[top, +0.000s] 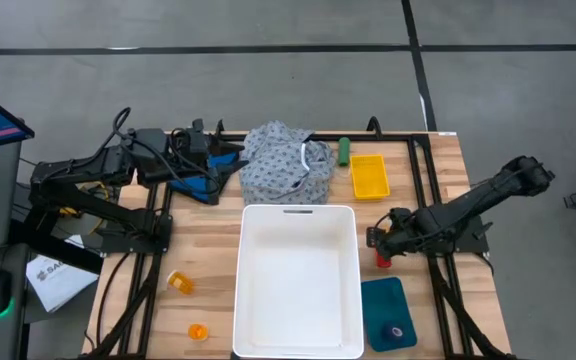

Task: Pick & place medical supplies in basket/bin
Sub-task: Put the red bandage into the blue bin

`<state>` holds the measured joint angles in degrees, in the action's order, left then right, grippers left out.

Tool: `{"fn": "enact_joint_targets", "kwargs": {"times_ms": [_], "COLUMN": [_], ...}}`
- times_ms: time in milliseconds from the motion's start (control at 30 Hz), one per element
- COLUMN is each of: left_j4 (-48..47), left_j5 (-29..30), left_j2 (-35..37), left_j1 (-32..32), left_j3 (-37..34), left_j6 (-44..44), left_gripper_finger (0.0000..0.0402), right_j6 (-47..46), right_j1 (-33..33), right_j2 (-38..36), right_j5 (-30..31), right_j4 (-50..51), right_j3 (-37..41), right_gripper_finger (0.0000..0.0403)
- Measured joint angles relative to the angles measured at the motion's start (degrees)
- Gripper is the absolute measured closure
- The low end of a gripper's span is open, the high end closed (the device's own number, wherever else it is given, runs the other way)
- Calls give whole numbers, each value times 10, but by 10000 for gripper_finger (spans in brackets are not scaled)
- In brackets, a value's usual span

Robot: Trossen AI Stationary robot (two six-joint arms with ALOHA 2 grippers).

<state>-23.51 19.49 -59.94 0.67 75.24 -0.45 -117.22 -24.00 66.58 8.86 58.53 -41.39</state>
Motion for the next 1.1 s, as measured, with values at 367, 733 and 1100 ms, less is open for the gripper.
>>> {"fn": "enact_joint_targets", "kwargs": {"times_ms": [367,733,1100], "left_j4": [0,0,0], "left_j5": [-1,-1,0], "left_j2": [0,0,0], "left_j1": [0,0,0], "left_j3": [0,0,0], "left_j6": [-15,-15,-15], "left_gripper_finger": [247,247,247], "right_j6": [31,-35,-37], "right_j1": [7,-52,-65], "right_j2": [75,110,155], "right_j5": [-31,-57,-65], "right_j4": [-46,-71,-113], "right_j3": [6,6,6], "right_gripper_finger": [168,168,168]}}
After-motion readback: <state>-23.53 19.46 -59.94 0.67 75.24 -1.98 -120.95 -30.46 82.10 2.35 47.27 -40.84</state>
